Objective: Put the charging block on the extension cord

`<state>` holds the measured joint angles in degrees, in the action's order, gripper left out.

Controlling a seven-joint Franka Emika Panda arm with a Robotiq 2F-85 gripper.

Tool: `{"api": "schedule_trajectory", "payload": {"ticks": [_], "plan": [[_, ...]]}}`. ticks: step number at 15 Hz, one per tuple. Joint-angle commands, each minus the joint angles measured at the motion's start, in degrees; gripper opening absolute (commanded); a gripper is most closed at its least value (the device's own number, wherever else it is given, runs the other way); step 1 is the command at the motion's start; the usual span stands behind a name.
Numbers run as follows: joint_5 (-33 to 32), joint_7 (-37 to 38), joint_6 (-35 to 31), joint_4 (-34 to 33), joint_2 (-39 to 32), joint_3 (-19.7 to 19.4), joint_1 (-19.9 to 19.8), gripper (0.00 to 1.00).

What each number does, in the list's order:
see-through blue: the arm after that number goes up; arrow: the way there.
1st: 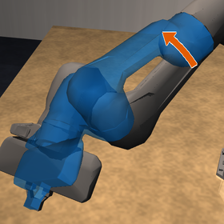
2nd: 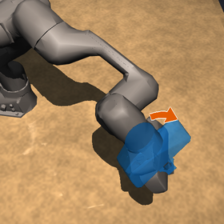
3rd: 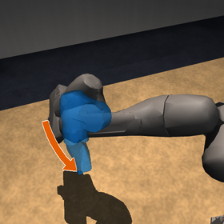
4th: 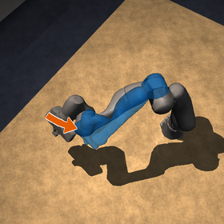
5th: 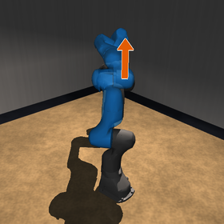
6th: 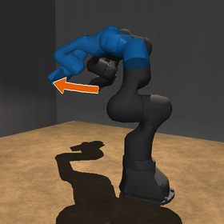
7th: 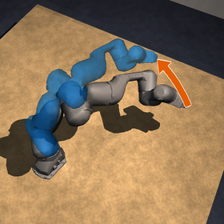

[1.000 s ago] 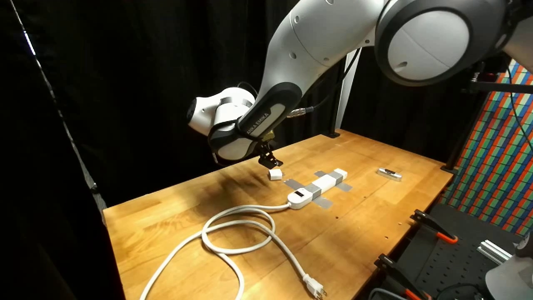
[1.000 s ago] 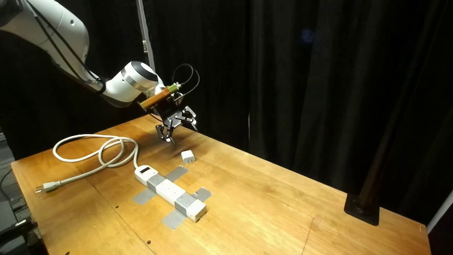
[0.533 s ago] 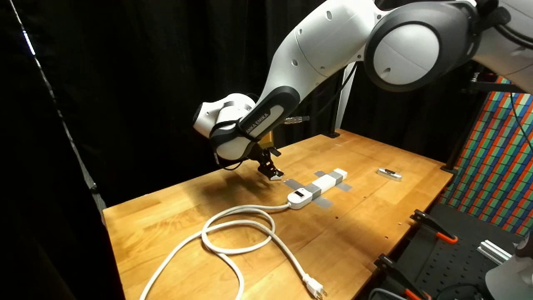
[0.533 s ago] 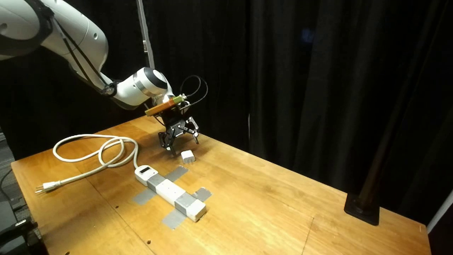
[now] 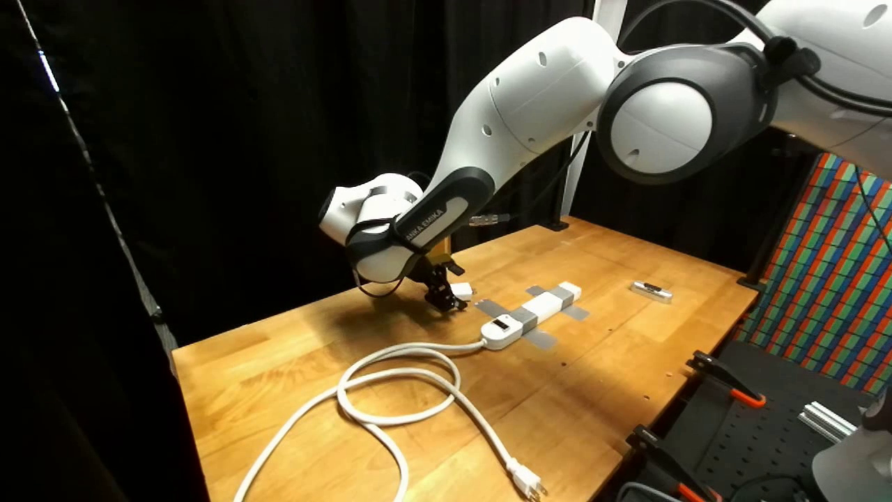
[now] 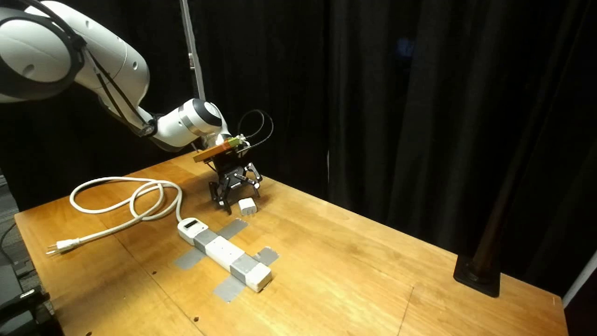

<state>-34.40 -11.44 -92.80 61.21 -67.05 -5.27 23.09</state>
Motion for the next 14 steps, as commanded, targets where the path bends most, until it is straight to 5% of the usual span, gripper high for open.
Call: {"api": "schedule_trajectory", "payload": {"ticks": [1, 3, 4, 6, 10, 12, 14], "plan": [[-1.75, -0.51, 3.95, -6.56, -3.66, 0.31, 0.24, 1.0], [-1.91, -0.81, 5.77, -8.34, -4.81, 0.17, 0.38, 1.0], [-1.87, -0.98, 6.51, -9.22, -5.38, 0.18, 0.36, 0.75], [-1.94, -1.08, 7.88, -10.93, -6.4, 0.01, 0.47, 0.68], [-1.52, -1.61, 9.31, -13.96, -8.34, 0.18, 0.36, 0.35], [-1.72, -2.44, 9.46, -15.07, -9.17, 0.14, 0.44, 0.74], [-1.82, -2.85, 9.61, -15.78, -9.69, 0.03, 0.41, 0.81]]}}
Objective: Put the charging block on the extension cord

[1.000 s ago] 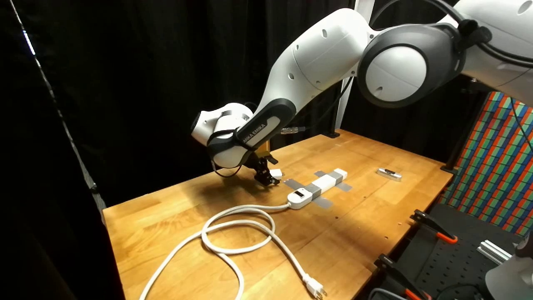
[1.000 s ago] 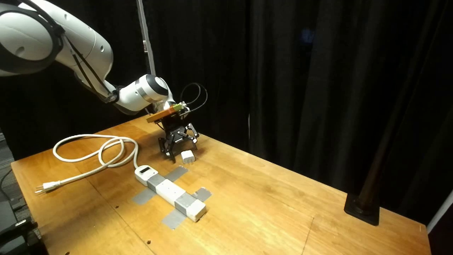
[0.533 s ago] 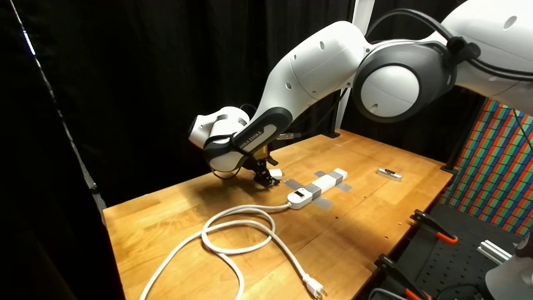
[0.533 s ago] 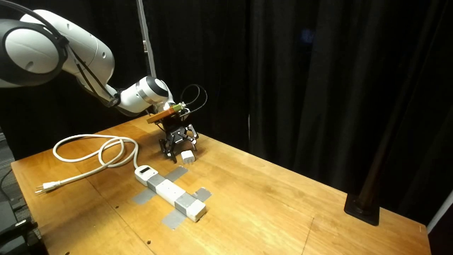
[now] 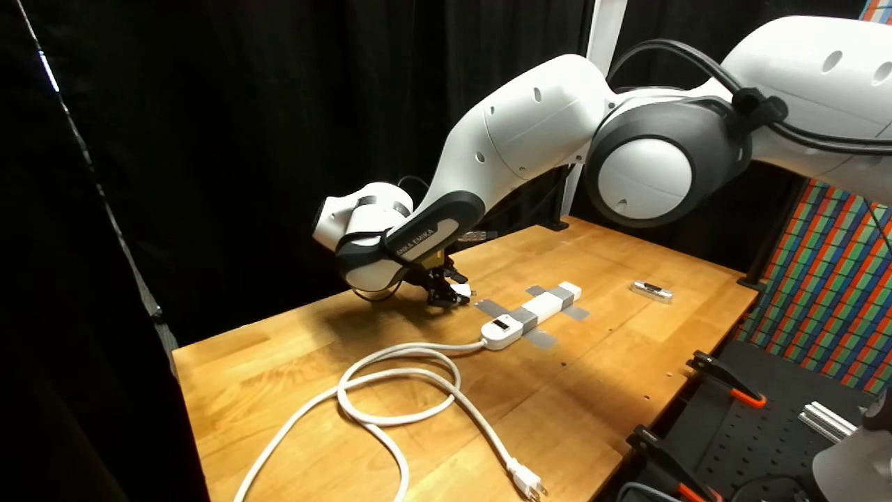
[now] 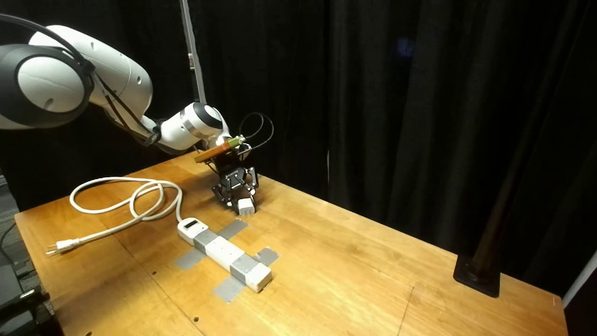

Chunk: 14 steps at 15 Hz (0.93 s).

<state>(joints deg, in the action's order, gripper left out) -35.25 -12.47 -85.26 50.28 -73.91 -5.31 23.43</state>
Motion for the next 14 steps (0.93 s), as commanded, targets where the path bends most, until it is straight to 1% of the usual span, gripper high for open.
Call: {"api": "schedule_trajectory", "payload": {"ticks": [1, 2, 3, 5, 6, 12, 14], "plan": [[-1.31, -2.08, 2.1, -4.96, -2.85, -0.05, 0.01, 0.65], [-1.02, -2.39, 1.63, -4.34, -2.5, -0.62, 0.14, 0.42], [-1.03, -2.54, 1.51, -4.16, -2.24, -0.69, 0.0, 0.42], [-1.06, -2.53, 1.54, -3.63, -1.75, -0.96, -0.29, 0.26], [-1.07, -2.49, 1.44, -3.2, -1.34, -1.19, -0.54, 0.24], [-0.76, -2.37, 0.75, -1.05, 0.49, -2.39, -2.53, 0.24], [-0.32, -2.11, -0.24, -0.04, 1.54, -2.21, -3.42, 0.24]]}}
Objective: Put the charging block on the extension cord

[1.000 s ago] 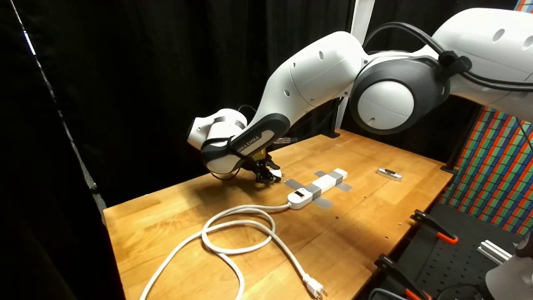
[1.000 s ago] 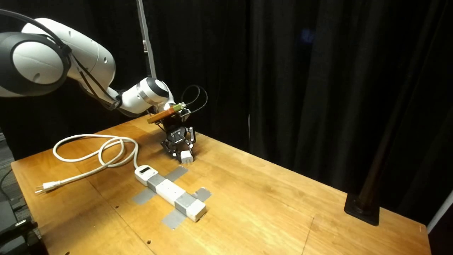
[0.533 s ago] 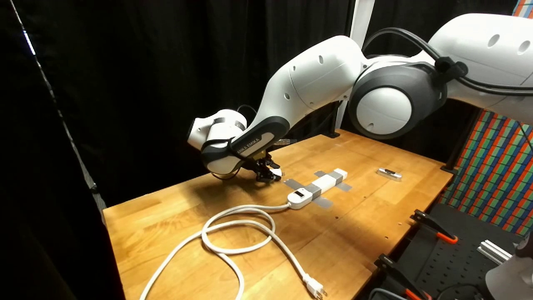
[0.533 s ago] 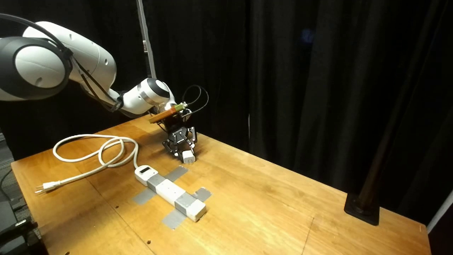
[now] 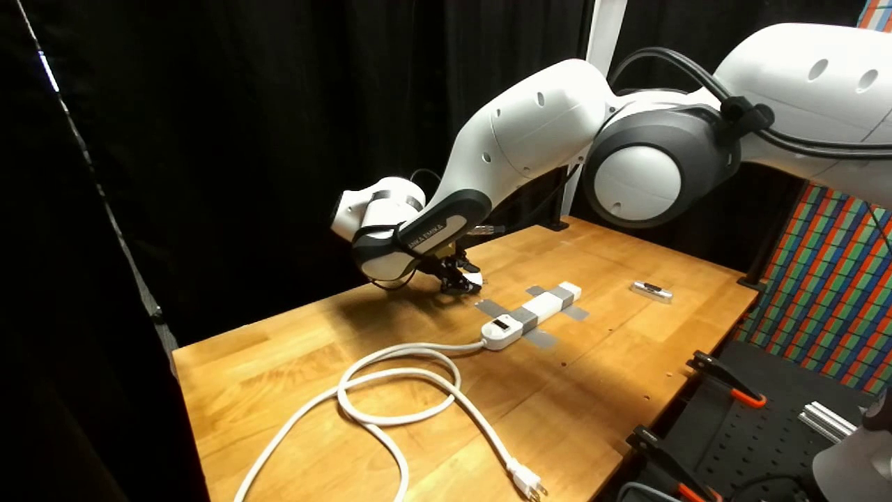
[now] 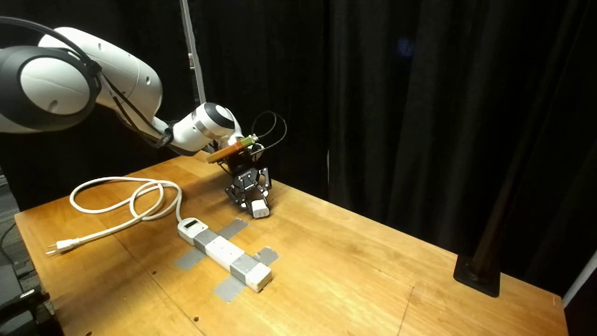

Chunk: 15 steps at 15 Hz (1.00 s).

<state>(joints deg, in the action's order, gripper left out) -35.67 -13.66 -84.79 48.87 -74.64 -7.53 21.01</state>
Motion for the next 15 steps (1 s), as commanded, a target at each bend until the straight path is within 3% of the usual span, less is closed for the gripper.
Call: {"api": "schedule_trajectory", "payload": {"ticks": [1, 7, 15], "plan": [[0.25, -0.58, -1.7, 1.91, 2.92, 0.29, -1.39, 0.24], [1.2, 1.43, -15.84, 10.09, 11.76, 2.33, -3.55, 0.24], [9.9, 4.06, -38.65, 29.97, 28.75, 6.35, -12.48, 0.24]]}}
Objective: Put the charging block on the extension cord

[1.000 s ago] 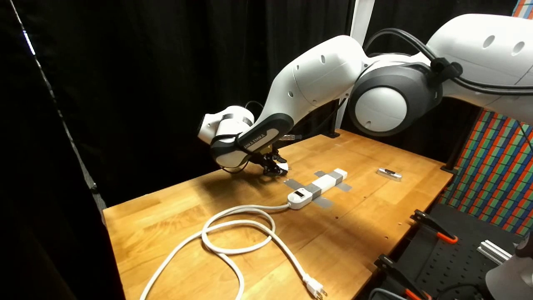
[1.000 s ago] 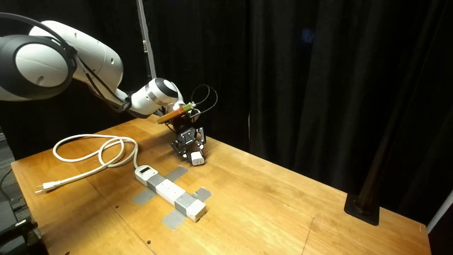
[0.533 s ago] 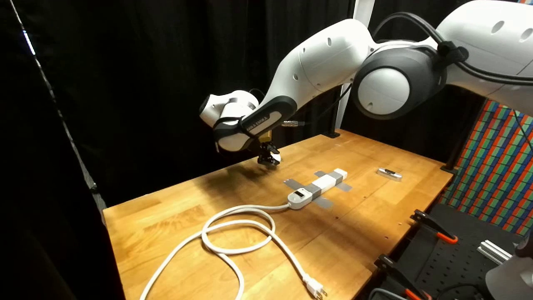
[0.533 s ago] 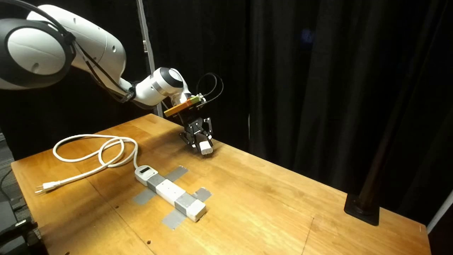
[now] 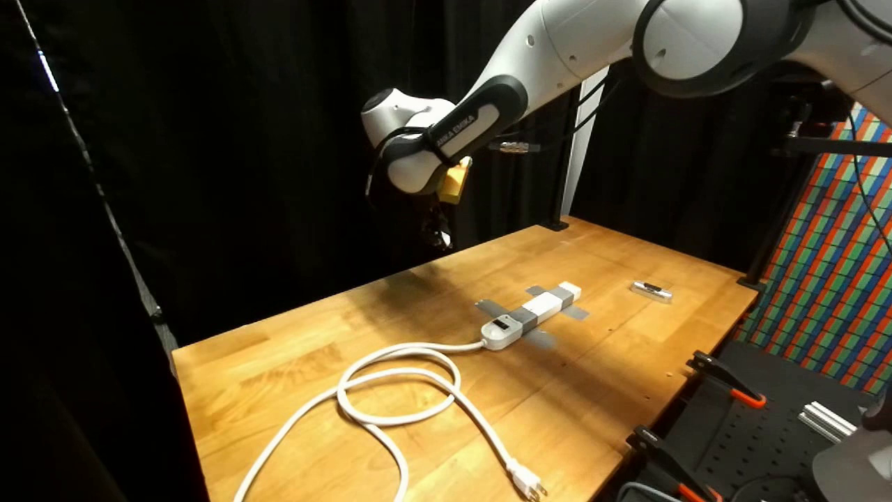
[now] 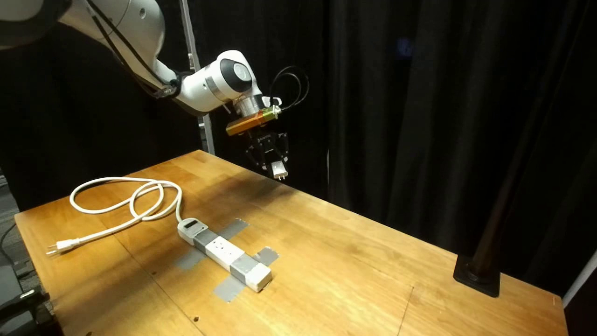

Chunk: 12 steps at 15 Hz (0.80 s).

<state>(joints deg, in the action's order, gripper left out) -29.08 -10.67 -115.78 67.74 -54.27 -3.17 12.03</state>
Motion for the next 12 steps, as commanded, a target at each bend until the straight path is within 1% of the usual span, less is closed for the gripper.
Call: {"api": "schedule_trajectory", "payload": {"ticks": [1, 3, 6, 9, 10, 11, 12], "plan": [[5.0, 0.53, -10.54, 13.67, 10.25, 2.57, -4.98, 0.24], [7.67, -0.5, -17.36, 18.76, 13.56, 3.49, -7.74, 0.24], [11.77, -3.07, -29.44, 27.12, 18.13, 5.24, -12.14, 0.24], [14.74, -9.56, -42.65, 35.9, 22.0, 8.16, -16.78, 0.24], [16.03, -12.64, -46.68, 38.94, 23.18, 9.94, -18.87, 0.24], [17.82, -15.99, -50.39, 42.03, 24.16, 12.61, -21.63, 0.24], [19.97, -20.28, -53.36, 45.23, 25.14, 16.33, -25.22, 0.24]]}}
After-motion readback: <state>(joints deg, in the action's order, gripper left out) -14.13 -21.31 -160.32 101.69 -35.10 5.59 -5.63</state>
